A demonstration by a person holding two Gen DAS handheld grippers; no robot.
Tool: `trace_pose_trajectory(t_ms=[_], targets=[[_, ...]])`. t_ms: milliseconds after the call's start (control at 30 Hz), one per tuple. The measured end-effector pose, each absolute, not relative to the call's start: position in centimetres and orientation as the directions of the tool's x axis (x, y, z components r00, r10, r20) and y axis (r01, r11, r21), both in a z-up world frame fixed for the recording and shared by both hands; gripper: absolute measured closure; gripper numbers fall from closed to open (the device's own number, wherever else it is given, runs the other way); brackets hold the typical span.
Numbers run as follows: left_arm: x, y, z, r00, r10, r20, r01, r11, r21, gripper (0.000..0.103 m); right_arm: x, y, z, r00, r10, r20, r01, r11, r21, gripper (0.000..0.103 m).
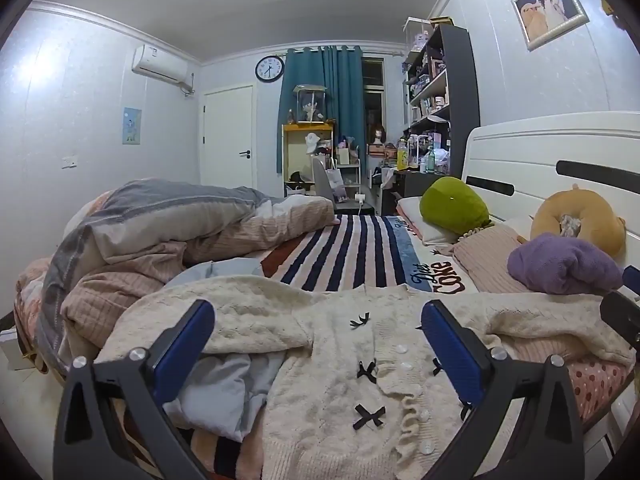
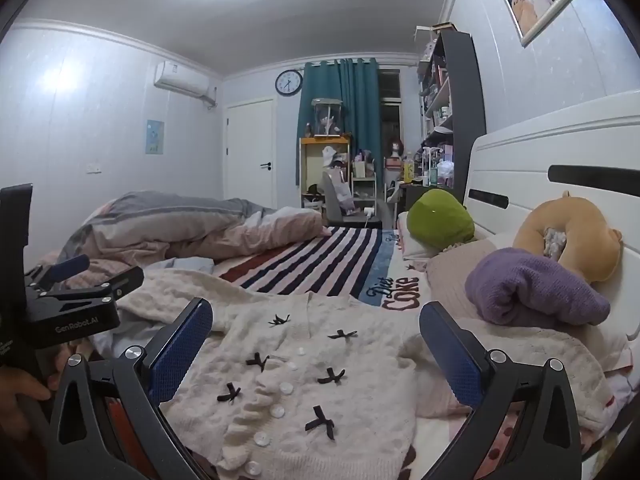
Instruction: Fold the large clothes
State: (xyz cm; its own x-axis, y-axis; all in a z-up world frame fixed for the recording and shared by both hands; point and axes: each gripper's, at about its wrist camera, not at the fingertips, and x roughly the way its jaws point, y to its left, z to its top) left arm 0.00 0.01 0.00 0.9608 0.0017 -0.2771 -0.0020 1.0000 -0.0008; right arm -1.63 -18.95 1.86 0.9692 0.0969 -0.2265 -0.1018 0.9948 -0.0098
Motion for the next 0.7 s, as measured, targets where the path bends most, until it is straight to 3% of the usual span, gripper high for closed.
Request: trace_pose_trajectory(t_ms=[700], targets=[[-0.82, -0.62, 0.22, 0.967, -0.026, -0.253, 0.022, 1.0, -0.017, 0.001, -1.87, -19.12, 1.88, 0.969, 0.103, -0.225, -0.104, 0.995, 0.011, 0.0]])
